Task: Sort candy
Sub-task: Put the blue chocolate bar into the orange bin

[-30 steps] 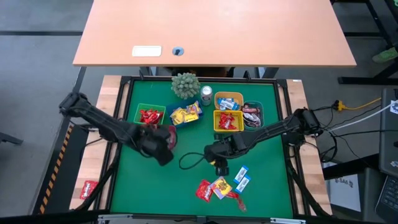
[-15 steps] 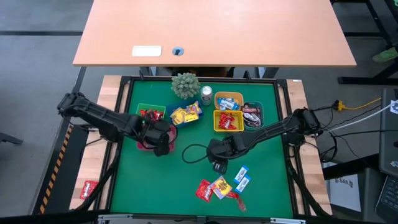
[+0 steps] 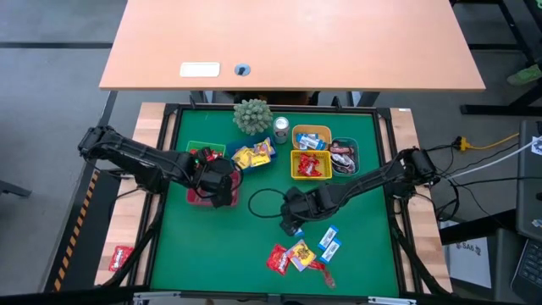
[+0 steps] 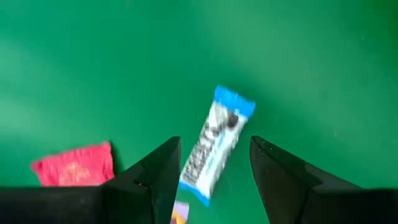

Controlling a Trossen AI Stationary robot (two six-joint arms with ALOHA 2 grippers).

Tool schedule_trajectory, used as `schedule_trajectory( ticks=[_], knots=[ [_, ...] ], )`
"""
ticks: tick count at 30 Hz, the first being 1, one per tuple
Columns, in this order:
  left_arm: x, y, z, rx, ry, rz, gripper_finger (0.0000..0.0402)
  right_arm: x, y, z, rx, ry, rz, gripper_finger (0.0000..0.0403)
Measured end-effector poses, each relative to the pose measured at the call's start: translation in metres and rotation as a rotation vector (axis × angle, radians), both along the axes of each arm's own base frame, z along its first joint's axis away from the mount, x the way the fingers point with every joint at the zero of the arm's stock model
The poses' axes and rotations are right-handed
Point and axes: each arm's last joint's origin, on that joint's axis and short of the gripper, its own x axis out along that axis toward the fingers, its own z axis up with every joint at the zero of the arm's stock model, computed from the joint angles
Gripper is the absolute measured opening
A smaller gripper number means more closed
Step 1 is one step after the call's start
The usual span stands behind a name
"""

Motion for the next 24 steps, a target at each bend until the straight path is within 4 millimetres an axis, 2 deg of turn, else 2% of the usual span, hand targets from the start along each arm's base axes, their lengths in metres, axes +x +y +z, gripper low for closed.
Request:
schedule_trajectory(
  ticks=[8,19,24],
  knots=[
    [0.0,-0.001,0.0,-0.001,0.0,-0.004,0.0109,0.003,-0.001,0.001,-0.04,-0.052,-0.105,0.0191],
    [0.0,-0.001,0.0,-0.001,-0.001,-0.004,0.0109,-0.006,0.026,0.001,-0.079,-0.098,-0.122,0.0191],
    [0.0,-0.001,0.0,-0.004,-0.001,-0.004,0.0109,-0.005,0.035,-0.013,-0.093,-0.069,-0.118,0.0191]
  ],
)
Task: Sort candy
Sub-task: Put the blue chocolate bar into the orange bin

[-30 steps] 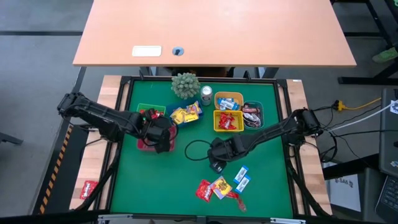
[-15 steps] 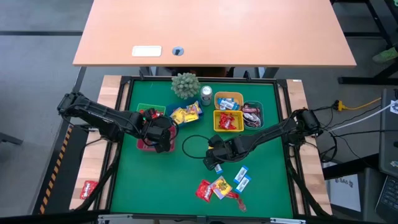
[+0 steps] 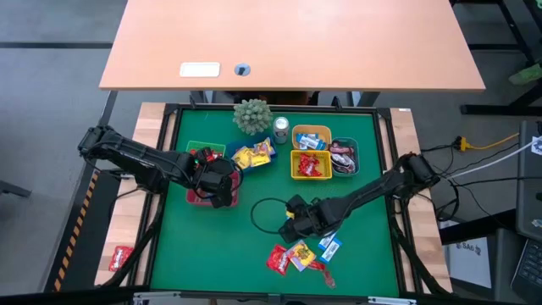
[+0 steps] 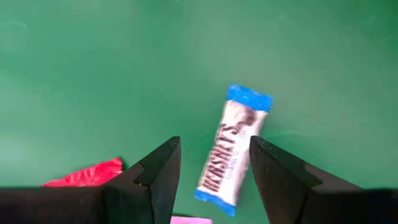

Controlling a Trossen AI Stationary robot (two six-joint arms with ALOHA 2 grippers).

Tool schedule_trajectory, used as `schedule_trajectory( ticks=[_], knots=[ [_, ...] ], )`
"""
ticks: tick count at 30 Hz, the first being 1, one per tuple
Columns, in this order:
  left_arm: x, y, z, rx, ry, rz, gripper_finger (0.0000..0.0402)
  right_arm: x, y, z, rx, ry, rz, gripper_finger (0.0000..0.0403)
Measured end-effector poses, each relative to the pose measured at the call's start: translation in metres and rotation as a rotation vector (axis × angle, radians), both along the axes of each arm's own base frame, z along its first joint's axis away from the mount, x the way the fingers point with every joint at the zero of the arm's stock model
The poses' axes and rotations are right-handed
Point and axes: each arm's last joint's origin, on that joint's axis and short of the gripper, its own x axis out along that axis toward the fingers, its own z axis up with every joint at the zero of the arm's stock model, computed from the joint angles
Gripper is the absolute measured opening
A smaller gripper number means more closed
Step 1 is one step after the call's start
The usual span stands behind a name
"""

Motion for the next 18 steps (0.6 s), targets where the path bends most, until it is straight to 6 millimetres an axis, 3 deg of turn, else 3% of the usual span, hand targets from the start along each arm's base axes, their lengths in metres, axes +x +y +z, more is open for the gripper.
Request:
schedule_trajectory(
  ticks=[12,18],
  knots=[
    [0.002,-0.001,0.0,-0.012,-0.023,-0.001,0.0109,0.007,0.004,-0.046,-0.012,0.134,0.006,0.0191],
    [0.003,-0.001,0.001,-0.013,-0.026,-0.002,0.0109,0.008,0.005,-0.056,-0.007,0.171,0.016,0.0191]
  ],
)
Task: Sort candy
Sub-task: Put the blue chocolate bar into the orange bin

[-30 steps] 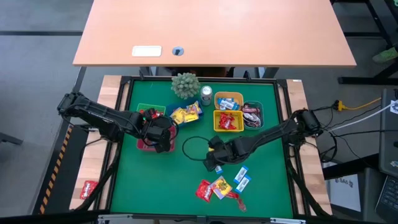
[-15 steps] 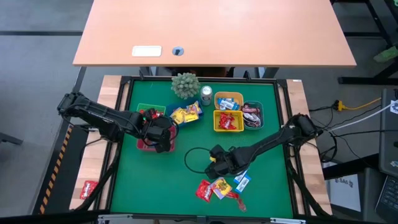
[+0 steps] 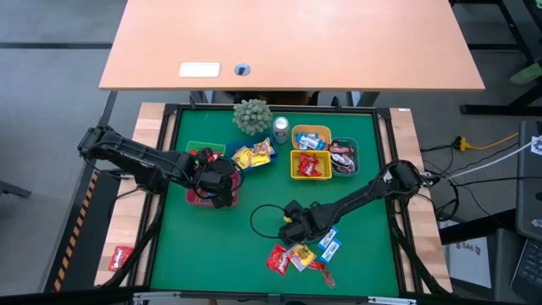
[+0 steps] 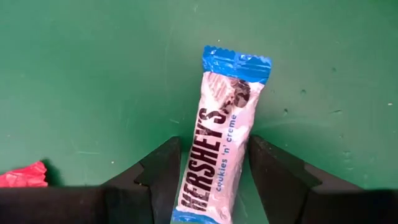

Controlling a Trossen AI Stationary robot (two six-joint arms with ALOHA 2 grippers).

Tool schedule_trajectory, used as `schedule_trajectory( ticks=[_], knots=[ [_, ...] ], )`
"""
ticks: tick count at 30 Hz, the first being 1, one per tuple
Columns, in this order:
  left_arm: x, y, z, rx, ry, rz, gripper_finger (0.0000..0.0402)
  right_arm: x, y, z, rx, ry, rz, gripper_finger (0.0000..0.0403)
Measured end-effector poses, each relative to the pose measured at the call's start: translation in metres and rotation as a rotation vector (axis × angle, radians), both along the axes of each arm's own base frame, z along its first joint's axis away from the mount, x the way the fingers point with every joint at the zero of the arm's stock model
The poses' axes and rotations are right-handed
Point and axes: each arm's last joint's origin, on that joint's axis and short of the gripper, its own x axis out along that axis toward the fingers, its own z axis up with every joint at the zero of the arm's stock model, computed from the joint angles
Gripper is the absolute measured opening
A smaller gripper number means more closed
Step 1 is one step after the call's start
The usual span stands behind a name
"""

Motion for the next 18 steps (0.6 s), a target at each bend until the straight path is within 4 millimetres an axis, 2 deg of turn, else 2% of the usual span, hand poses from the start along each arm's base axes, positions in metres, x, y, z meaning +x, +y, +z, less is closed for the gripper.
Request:
schedule_trajectory(
  ticks=[4,14,18],
  knots=[
    [0.0,0.0001,0.0,0.0,0.0,0.0,0.0109,-0.0004,-0.0002,0.0007,0.001,0.001,0.002,0.0179],
    [0.0007,-0.0001,0.0002,-0.002,-0.008,0.0,0.0109,-0.0005,-0.0005,-0.0002,-0.021,-0.006,0.002,0.0084],
    [0.0029,-0.0006,0.0009,-0.007,-0.032,0.0,0.0109,0.0002,-0.0002,0.0028,-0.026,-0.005,0.037,0.0074]
  ],
)
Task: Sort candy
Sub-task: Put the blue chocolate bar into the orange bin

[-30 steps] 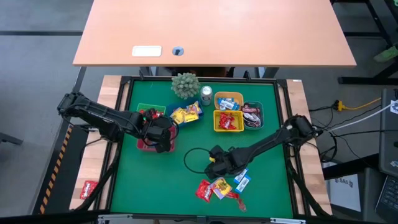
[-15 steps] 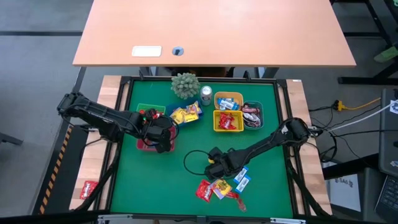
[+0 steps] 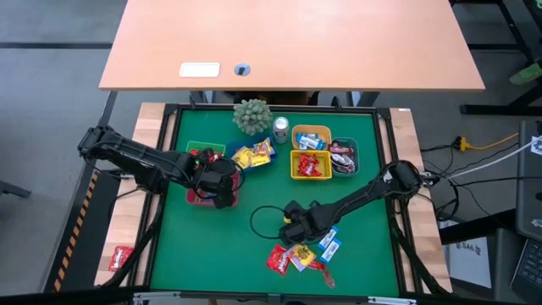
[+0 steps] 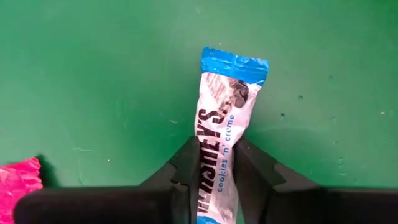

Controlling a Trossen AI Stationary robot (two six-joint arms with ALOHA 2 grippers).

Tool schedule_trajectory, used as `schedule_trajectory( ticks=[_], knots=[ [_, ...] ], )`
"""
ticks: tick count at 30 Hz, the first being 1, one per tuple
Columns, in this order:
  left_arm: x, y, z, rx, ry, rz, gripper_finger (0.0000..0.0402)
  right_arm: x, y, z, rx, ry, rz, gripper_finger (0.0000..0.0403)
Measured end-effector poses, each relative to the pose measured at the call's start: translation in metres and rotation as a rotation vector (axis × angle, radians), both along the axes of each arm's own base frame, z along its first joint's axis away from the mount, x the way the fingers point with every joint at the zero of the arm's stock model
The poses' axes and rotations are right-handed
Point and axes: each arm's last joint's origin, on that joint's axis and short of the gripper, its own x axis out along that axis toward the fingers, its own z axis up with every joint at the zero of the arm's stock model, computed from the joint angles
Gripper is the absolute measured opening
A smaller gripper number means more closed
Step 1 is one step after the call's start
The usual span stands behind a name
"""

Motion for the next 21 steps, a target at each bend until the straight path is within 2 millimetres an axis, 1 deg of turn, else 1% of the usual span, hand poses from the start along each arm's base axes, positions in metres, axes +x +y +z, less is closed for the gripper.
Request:
schedule_trajectory(
  ticks=[5,10,16,21],
  knots=[
    [0.001,0.0,0.0,-0.003,-0.014,0.0,0.0109,0.004,0.002,0.012,-0.018,0.039,0.068,0.0075],
    [0.002,0.0,0.001,-0.001,-0.025,0.002,0.0109,0.012,-0.004,0.037,-0.035,0.097,0.179,0.0068],
    [0.003,0.0,0.001,-0.002,-0.03,0.002,0.0109,0.022,-0.032,0.072,-0.107,0.206,0.35,0.0067],
    [0.003,0.0,0.001,-0.002,-0.03,0.002,0.0109,0.023,-0.063,0.105,-0.268,0.335,0.473,0.0066]
  ],
)
